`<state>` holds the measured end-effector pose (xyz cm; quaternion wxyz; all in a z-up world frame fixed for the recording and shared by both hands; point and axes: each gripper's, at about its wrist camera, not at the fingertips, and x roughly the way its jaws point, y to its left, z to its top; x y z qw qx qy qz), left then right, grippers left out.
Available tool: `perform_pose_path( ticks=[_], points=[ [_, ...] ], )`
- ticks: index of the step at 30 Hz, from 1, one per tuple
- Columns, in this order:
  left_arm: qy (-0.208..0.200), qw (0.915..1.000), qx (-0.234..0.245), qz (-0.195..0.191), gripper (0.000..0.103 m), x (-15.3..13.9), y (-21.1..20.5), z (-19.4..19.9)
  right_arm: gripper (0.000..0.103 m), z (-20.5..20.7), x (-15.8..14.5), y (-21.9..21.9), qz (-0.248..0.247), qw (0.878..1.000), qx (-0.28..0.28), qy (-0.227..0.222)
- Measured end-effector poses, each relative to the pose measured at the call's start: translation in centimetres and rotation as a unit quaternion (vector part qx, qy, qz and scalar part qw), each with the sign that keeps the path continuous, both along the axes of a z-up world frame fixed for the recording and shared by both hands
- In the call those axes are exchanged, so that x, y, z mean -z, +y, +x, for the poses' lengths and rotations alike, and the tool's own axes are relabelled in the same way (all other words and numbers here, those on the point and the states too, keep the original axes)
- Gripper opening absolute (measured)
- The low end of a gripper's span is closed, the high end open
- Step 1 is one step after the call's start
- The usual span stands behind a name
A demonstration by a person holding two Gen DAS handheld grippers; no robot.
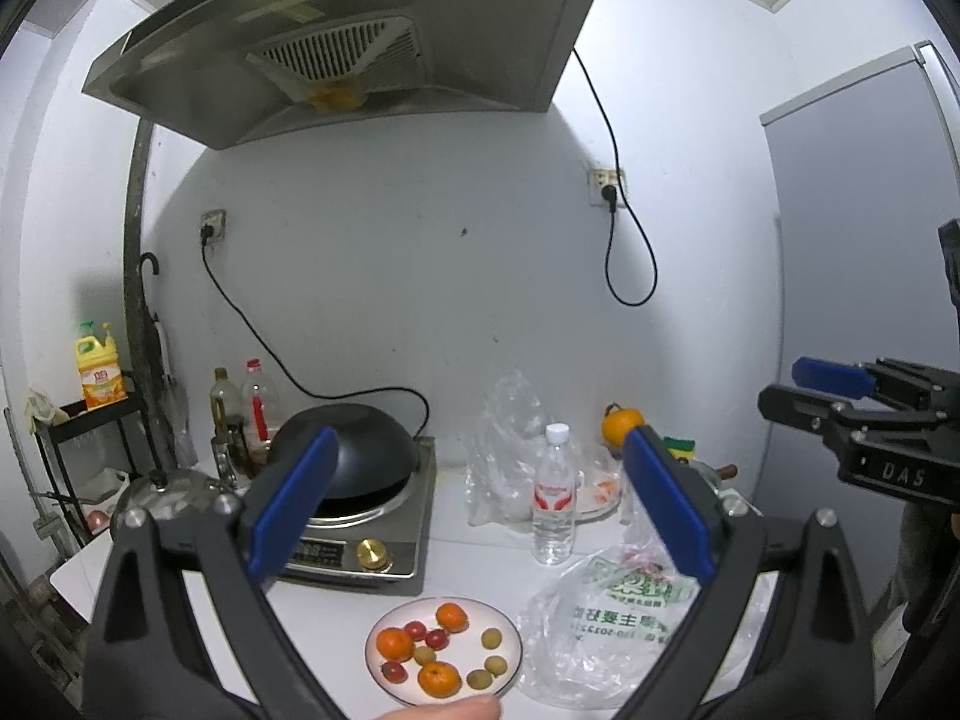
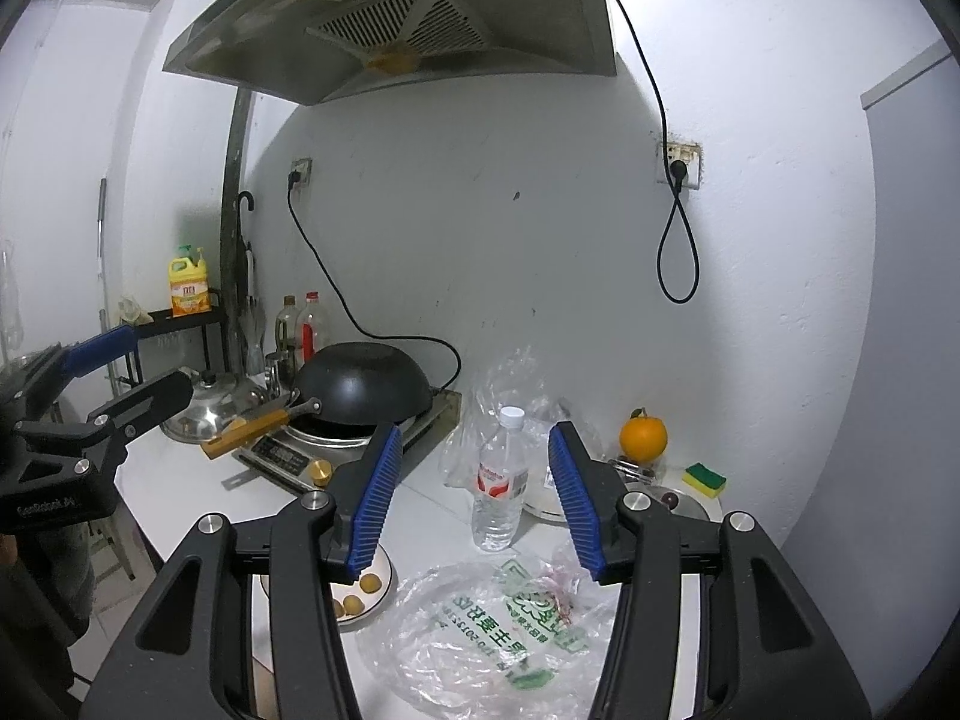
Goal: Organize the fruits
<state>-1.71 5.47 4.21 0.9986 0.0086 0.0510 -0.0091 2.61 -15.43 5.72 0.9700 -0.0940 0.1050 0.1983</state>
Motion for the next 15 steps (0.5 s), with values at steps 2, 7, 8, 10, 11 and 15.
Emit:
perform_pose_path(
  ticks=[2, 7, 8, 10, 11, 15],
  points=[
    [0.000, 1.0000, 0.003, 0.001, 0.097, 0.05, -0.07, 0.06, 0.054, -0.01, -0.03, 0.01, -0.001, 1.000, 0.002, 0.000],
    [-0.001, 1.0000, 0.003, 0.002, 0.097, 0.08, 0.08, -0.02, 0.054, -0.08, -0.08, 0.08, -0.002, 1.000, 0.003, 0.000],
    [-0.001, 1.0000, 0.003, 0.002, 0.097, 0.08, 0.13, -0.05, 0.054, -0.05, -0.06, 0.16, -0.003, 1.000, 0.003, 0.000],
    [-0.001, 1.0000, 0.002, 0.002, 0.097, 0.05, 0.19, 0.02, 0.054, 0.04, -0.04, 0.24, -0.004, 1.000, 0.003, 0.002],
    [-0.001, 1.0000, 0.002, 0.002, 0.097, 0.08, 0.22, -0.02, 0.054, 0.11, -0.07, 0.24, -0.005, 1.000, 0.002, 0.003],
    [0.000, 1.0000, 0.000, 0.003, 0.097, 0.18, 0.15, -0.01, 0.054, 0.19, -0.11, 0.30, -0.004, 1.000, 0.002, 0.004]
  ],
)
